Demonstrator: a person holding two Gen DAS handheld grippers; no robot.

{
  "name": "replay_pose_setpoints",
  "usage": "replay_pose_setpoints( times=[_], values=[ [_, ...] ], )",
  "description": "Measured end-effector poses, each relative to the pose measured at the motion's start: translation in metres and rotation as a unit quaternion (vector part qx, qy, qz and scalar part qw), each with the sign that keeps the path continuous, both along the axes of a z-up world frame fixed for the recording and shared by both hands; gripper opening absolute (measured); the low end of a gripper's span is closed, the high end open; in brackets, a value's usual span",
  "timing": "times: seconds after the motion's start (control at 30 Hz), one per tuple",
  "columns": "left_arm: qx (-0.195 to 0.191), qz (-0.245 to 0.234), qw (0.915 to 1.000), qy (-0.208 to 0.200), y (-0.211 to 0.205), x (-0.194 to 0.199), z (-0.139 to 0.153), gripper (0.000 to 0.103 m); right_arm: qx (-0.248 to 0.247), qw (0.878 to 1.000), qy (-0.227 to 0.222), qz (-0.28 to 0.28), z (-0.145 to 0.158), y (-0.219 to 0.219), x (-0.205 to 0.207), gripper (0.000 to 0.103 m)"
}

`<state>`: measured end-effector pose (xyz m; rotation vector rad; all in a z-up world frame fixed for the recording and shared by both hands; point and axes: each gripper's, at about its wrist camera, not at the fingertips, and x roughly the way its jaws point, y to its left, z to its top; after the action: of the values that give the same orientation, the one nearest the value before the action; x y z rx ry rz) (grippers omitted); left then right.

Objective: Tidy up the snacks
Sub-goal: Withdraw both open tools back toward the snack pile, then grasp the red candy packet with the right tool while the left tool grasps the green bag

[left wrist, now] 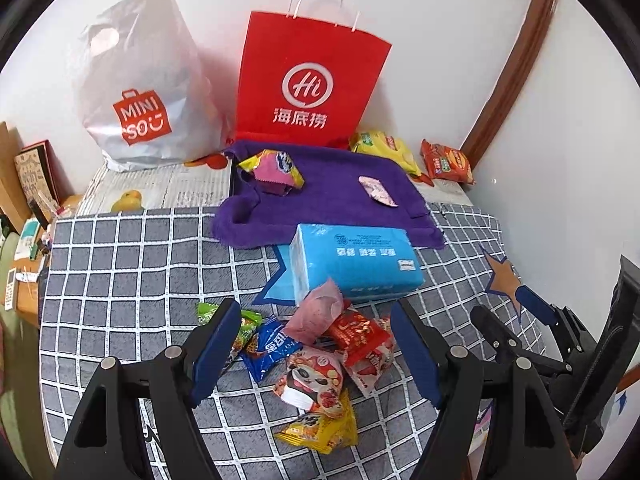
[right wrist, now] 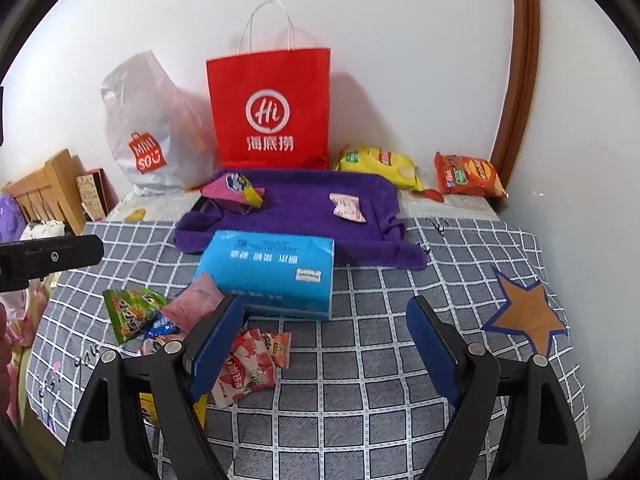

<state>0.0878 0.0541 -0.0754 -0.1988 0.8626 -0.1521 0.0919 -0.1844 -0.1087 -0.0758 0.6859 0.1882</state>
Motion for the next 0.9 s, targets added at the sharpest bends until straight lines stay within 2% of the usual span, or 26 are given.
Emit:
replay_pose_setpoints(
  times=[0.3,0.9],
  values=[
    [0.0,0.007,0.9998,0.016,0.012,0.018,-0.019,0.075,-0.009,0.999,0.032,0.004,-0.024,0.013,0.019,0.083],
    [-0.013,0.018,0.9993,0.03,0.037,0.042,-0.034,0.075,-0.006,0.998,0.06,-0.003,-0.043,0.022,0.042,0.083]
  ],
)
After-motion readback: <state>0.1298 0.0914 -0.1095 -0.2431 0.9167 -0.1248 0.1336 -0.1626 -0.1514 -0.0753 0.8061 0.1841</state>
